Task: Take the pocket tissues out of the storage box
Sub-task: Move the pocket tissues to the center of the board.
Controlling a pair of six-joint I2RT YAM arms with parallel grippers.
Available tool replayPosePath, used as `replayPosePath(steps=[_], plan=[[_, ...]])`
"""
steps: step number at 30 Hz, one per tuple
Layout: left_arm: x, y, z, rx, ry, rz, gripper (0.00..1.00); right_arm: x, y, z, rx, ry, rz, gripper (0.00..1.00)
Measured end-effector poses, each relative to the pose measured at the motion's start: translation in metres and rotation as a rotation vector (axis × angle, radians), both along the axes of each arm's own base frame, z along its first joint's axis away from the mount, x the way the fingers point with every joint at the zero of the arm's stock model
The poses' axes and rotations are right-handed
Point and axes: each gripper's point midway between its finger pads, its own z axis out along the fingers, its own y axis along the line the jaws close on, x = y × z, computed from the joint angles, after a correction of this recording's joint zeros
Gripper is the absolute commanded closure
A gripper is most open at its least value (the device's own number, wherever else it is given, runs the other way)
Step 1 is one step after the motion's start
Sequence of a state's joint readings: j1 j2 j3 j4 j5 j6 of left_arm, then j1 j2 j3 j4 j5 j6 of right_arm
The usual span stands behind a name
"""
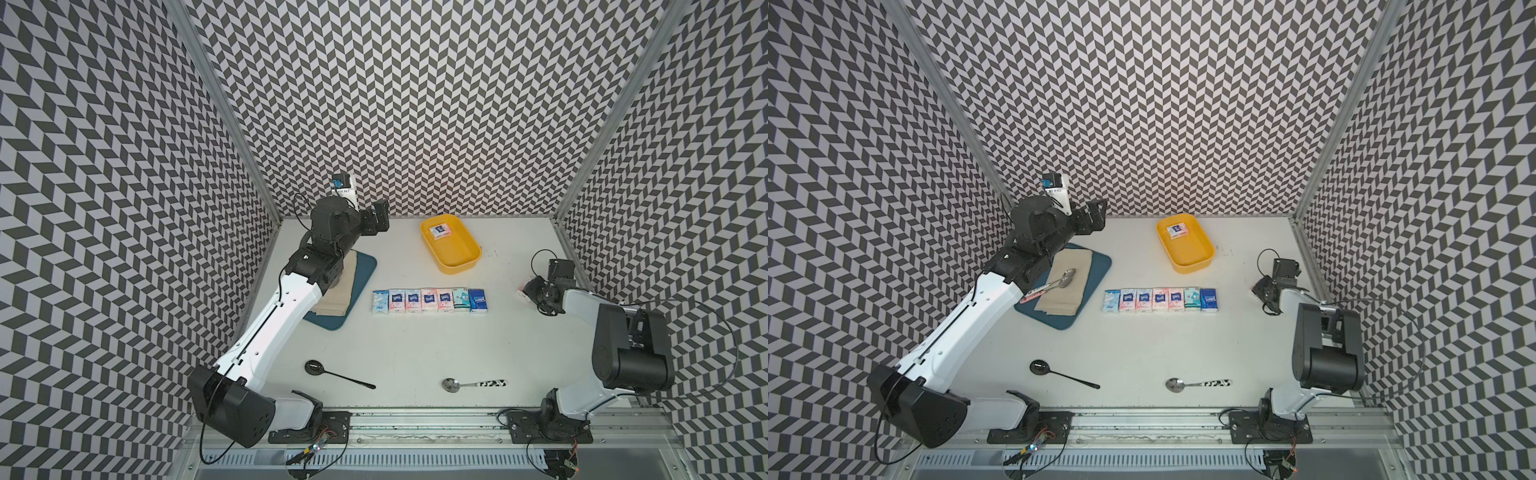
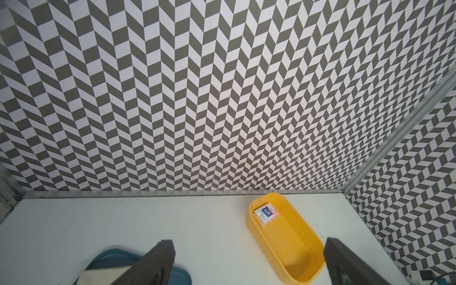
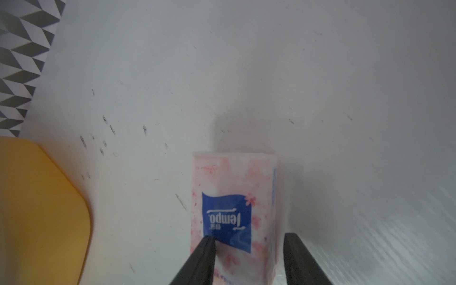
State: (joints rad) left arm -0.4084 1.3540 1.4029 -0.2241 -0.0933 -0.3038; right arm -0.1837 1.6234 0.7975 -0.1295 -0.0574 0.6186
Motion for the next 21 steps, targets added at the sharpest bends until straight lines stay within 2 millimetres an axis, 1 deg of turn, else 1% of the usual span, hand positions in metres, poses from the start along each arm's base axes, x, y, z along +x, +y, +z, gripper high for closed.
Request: replayPosePath(steps=[2, 4, 7, 9, 12, 14, 18, 21], plan=[[0.000, -0.001, 0.002, -0.001, -0.004, 0.000, 0.01, 0.002, -0.001, 0.001, -0.010, -0.008, 0.009, 0.67], [0.000, -0.002, 0.002, -0.001, -0.004, -0.002, 0.01, 0.002, -0.001, 0.001, -0.021, -0.010, 0.019, 0.69], [0.000, -0.003, 0.001, 0.000, -0.002, -0.003, 0.01, 0.003, 0.000, 0.002, -0.036, -0.013, 0.053, 0.70], [0.000, -0.005, 0.000, 0.000, 0.000, -0.005, 0.01, 0.003, 0.007, 0.001, -0.035, -0.014, 0.096, 0.70], [-0.002, -0.009, 0.000, 0.000, -0.001, -0.014, 0.01, 0.009, 0.020, -0.001, -0.042, -0.011, 0.164, 0.70], [-0.003, -0.012, 0.000, 0.000, 0.000, -0.021, 0.01, 0.013, 0.037, -0.001, -0.054, -0.017, 0.220, 0.70], [-0.002, -0.015, -0.003, 0.002, 0.006, -0.028, 0.01, 0.013, 0.068, -0.001, -0.091, -0.012, 0.313, 0.69], [-0.002, -0.017, -0.004, 0.003, 0.010, -0.031, 0.01, 0.009, 0.075, 0.000, -0.126, 0.003, 0.333, 0.67]])
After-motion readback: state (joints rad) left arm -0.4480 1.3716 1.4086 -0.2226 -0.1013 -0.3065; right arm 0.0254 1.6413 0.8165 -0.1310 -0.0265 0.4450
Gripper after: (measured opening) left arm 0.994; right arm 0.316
